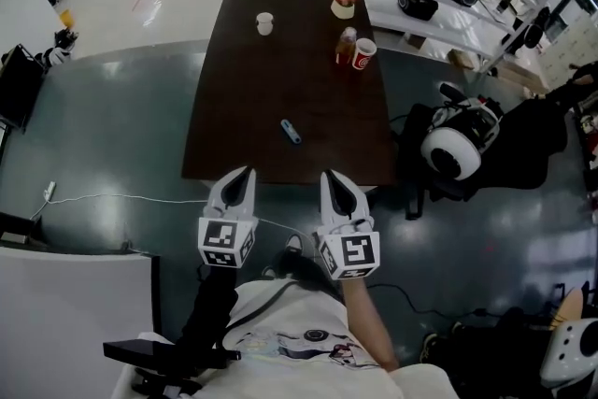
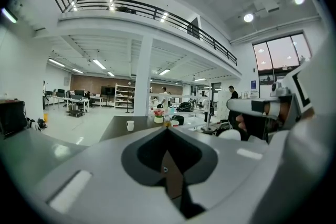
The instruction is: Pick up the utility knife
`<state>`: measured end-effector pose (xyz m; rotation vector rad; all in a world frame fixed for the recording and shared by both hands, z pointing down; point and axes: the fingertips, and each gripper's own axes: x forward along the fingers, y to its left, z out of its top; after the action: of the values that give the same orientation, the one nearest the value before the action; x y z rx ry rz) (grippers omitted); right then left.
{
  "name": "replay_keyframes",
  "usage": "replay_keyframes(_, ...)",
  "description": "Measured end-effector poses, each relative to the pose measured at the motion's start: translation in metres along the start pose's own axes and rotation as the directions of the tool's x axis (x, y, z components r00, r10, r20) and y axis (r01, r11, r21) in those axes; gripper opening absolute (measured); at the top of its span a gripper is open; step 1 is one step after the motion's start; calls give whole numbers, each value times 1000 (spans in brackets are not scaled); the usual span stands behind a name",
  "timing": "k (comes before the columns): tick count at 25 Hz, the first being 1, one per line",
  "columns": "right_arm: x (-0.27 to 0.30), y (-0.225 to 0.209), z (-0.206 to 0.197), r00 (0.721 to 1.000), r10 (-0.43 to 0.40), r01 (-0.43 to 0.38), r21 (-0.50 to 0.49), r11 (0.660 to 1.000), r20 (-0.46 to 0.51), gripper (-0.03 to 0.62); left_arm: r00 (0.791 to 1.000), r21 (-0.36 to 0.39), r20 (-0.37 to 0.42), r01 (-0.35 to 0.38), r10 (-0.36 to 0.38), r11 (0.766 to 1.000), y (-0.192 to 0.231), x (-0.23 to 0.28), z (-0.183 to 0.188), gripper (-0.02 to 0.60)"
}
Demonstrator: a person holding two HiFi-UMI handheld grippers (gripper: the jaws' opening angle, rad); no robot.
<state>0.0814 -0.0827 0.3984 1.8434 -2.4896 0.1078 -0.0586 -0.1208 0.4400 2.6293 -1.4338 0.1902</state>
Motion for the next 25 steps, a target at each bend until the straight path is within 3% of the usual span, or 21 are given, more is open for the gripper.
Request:
replay_keyframes(5, 29, -28, 8, 1000, 24, -24, 7, 1000, 11, 2, 999, 14, 19, -27, 27, 1000, 4, 37, 20, -2)
replay_keyframes(11, 48, -54, 6, 999, 51, -50, 25, 998, -5, 2, 999, 17, -7, -48, 48, 999, -1, 63, 18, 0)
replay_keyframes(25, 86, -69, -9, 996, 62, -60, 40, 997, -57, 2, 998, -9, -44, -40, 40, 999, 14, 109, 13, -2)
